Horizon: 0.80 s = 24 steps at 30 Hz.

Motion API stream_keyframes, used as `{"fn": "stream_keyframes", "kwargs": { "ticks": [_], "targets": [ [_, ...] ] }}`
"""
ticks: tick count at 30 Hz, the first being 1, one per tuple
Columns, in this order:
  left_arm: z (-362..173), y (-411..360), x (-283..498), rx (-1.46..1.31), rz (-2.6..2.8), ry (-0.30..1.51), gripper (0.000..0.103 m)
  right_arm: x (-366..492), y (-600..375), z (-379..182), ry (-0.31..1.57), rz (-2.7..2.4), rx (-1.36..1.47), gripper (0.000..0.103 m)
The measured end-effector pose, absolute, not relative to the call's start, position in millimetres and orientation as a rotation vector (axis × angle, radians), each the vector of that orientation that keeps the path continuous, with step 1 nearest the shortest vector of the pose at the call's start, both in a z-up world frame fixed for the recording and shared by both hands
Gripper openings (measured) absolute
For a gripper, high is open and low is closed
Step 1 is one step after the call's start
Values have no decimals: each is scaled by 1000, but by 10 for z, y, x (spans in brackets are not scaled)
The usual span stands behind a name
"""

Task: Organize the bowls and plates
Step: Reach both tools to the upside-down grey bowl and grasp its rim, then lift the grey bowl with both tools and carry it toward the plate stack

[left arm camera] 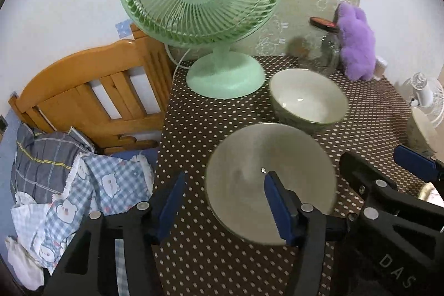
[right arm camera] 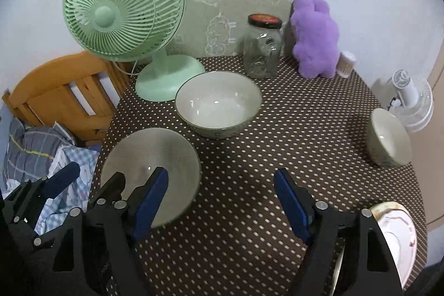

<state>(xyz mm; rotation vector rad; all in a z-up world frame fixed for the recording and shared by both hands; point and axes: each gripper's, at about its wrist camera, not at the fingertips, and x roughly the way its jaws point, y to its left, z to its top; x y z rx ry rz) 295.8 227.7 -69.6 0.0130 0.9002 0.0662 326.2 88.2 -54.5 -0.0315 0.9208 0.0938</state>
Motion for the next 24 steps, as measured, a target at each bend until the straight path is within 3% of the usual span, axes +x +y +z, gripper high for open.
{"fn": "stream_keyframes", "kwargs": {
  "ticks": [4, 8, 10, 17, 24],
  "targets": [
    [-850, 2310, 3099, 11, 56, 939, 45, 3399, 990, -691, 952, 107, -43, 63],
    [-954, 2349, 3184, -5, 50, 959, 39, 3497, 1045, -818, 978, 115, -31, 57],
    [-999, 2351, 3215, -8, 45, 970, 33, 3536, 1068, -872, 991, 118, -25, 49],
    [-1059, 2353, 3289, 3, 47, 978, 29, 3648, 1163, -963, 1009, 138, -31, 30],
    [-1045, 2356, 3283, -1, 45, 993, 28, 3648, 1176, -956, 1024, 132, -34, 29]
  ]
}}
